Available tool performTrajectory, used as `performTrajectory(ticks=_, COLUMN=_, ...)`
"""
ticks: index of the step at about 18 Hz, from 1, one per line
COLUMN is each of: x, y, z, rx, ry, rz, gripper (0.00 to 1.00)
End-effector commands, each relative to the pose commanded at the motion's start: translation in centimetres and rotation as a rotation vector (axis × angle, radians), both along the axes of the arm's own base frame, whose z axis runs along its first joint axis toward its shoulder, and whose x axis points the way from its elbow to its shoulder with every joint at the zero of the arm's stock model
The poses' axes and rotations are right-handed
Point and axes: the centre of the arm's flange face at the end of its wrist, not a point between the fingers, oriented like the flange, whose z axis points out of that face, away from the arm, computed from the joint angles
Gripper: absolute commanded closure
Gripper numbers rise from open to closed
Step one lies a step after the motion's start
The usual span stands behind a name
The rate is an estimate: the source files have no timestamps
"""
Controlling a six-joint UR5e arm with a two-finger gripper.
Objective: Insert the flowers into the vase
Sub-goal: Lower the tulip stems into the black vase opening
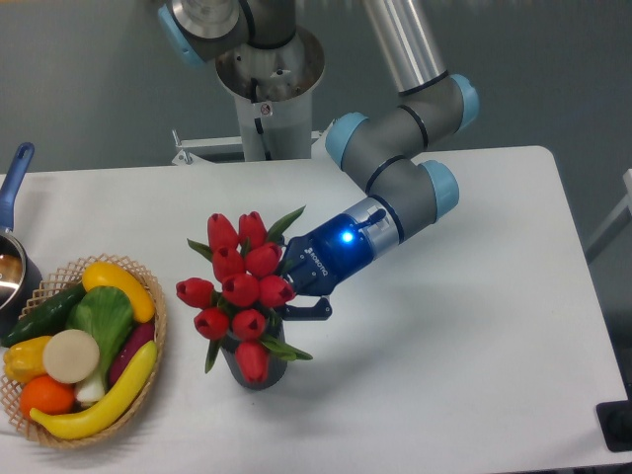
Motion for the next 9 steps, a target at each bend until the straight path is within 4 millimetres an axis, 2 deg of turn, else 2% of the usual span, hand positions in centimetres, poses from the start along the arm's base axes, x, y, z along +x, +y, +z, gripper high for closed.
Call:
performTrajectory(ticks=4, x=0.6, y=-0.3, z=-2.0, rx=0.026, ry=0.045, rz=0.002, gripper=0.75)
performTrajectory(ticks=9, x=0.8, y=-0.4, z=-2.5, rx=0.009, ry=0.052, rz=0.0, gripper=0.74)
